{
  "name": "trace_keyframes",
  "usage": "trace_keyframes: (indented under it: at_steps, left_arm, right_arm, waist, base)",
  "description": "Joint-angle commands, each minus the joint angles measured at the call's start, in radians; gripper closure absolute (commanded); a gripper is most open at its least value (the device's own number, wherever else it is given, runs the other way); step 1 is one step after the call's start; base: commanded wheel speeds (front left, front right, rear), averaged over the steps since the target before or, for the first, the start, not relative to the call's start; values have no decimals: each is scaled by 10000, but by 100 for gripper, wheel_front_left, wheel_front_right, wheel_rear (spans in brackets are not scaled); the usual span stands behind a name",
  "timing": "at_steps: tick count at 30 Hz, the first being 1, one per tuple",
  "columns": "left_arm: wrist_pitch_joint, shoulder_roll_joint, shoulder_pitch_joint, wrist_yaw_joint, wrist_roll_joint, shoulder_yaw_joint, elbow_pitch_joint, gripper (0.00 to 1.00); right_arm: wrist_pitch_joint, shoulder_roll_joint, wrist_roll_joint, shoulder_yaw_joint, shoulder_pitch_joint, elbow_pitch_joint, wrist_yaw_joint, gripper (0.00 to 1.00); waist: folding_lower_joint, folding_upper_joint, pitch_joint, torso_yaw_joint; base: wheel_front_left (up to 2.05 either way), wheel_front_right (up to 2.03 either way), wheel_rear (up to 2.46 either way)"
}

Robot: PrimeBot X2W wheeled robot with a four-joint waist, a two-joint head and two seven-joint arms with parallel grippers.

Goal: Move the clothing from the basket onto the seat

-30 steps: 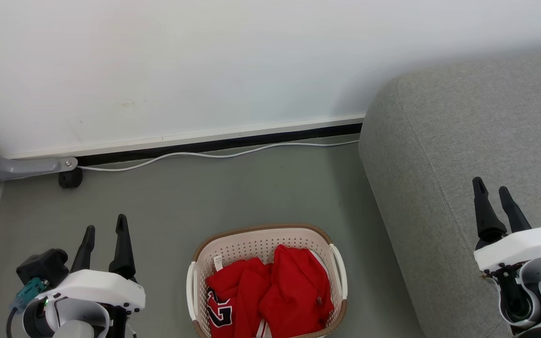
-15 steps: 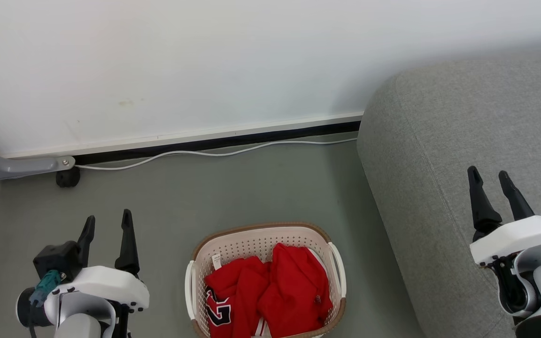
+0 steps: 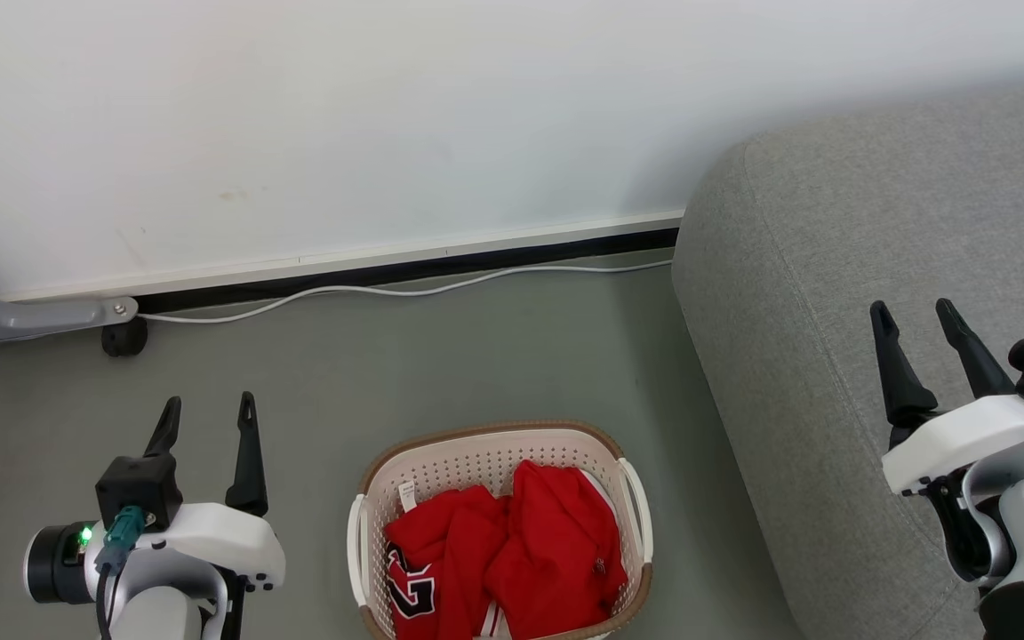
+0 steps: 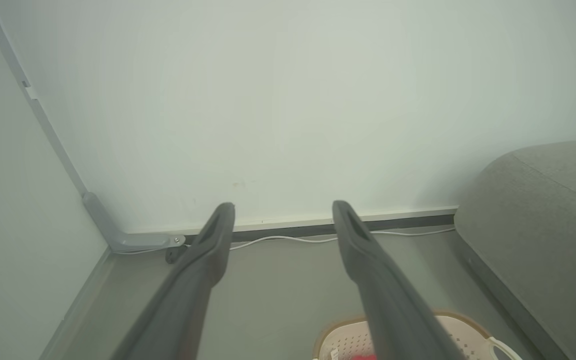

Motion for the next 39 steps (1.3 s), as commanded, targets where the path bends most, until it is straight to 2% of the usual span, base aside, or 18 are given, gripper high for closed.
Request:
trace_keyframes:
  at_steps: [1, 8, 22, 34, 39]
  left_arm:
    - [-160, 211, -641, 111, 360, 278, -156, 0]
    - [-360, 187, -773, 236, 1070, 395, 60, 0]
    - [-360, -67, -962, 154, 823, 552, 98, 0]
    - [-360, -266, -1493, 244, 573, 218, 93, 0]
    - [-360, -286, -1909, 388, -192, -329, 91, 0]
  right_arm:
    - [-212, -212, -291, 220, -393, -111, 43, 0]
    - [-412, -371, -940, 345, -599, 43, 44, 0]
    - [-412, -494, -834, 211, -746, -231, 44, 0]
    - [-412, -802, -655, -57, -1114, -1120, 44, 0]
    - [-412, -1000, -505, -165, -1454, -1731, 44, 0]
  waist:
    - [-1, -1, -3, -3]
    - [-1, -1, 18, -16]
    - [-1, -1, 588, 89]
    - [-1, -1, 2106, 167]
    - [-1, -1, 3148, 203]
  base:
    - [0, 0, 0]
    - [0, 0, 0]
    - [0, 0, 0]
    - [0, 0, 0]
    - [0, 0, 0]
